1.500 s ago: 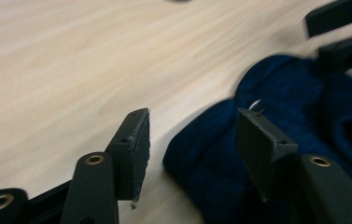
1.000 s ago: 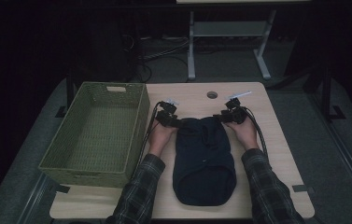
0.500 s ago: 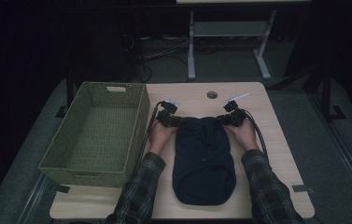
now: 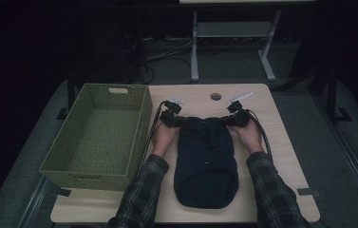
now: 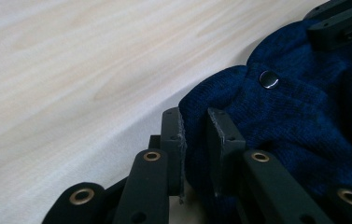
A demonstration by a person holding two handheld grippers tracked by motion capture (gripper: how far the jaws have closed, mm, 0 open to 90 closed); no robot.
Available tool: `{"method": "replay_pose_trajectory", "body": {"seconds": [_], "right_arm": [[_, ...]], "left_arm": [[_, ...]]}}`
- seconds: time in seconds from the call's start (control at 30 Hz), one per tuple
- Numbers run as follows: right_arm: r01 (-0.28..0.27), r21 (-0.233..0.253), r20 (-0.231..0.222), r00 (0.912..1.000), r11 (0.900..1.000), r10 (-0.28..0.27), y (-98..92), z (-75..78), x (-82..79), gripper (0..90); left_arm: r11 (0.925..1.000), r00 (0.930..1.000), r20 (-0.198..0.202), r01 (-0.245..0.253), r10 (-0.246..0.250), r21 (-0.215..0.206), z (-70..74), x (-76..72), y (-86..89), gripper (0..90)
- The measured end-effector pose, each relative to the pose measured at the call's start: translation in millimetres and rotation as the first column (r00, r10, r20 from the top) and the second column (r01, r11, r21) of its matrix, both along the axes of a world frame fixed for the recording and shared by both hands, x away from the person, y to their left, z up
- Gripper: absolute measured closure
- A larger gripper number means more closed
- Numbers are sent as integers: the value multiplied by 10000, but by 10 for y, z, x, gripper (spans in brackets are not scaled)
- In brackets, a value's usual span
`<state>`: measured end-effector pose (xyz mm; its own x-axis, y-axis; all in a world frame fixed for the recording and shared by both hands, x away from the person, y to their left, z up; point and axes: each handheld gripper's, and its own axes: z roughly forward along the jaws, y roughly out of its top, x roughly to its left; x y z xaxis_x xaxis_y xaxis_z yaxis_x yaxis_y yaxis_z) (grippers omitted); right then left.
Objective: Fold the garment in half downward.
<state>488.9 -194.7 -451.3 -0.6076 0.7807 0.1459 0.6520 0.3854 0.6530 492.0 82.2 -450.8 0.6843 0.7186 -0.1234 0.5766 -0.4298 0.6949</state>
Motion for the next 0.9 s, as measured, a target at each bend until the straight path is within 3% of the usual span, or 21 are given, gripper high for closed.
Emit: {"method": "replay_pose_trajectory", "body": {"seconds": [0.13, 0.2, 0.23, 0.27, 0.33, 0.53, 0.7, 0.77, 0.9], "right_arm": [[111, 137, 513, 9986, 9998, -118, -19, 136, -36, 796], [209, 339, 494, 9985, 9992, -225, -41, 230, -32, 796], [236, 358, 693, 9973, 9991, -260, -45, 323, -31, 796], [236, 358, 693, 9973, 9991, -260, -45, 323, -31, 796], [282, 349, 1159, 9927, 9990, -320, -45, 436, -54, 796], [220, 447, 1842, 9824, 9988, -298, -65, 693, -116, 796], [-25, 209, 2342, 9722, 9998, -24, -56, 758, -265, 795], [-96, 270, 2566, 9665, 9996, 24, -63, 756, -355, 794], [-221, 463, 2652, 9641, 9987, 90, -99, 717, -507, 793]], "left_arm": [[9998, 9990, 433, -63, 72, -204, 166, -19, 4, 774], [9996, 9978, 658, -99, 115, -248, 264, -27, -8, 774], [9996, 9967, 796, -105, 125, -251, 304, -32, -10, 774], [9994, 9954, 945, -130, 159, -314, 357, -40, -10, 774], [9990, 9926, 1202, -134, 183, -417, 471, -49, -6, 774], [9979, 9823, 1866, -43, 163, -648, 711, -115, 9, 773], [9993, 9744, 2246, 190, -113, -321, 767, -261, -5, 772], [9988, 9703, 2409, 325, -229, -356, 774, -332, 4, 771], [9980, 9644, 2607, 546, -444, -321, 761, -479, 5, 769]]}}
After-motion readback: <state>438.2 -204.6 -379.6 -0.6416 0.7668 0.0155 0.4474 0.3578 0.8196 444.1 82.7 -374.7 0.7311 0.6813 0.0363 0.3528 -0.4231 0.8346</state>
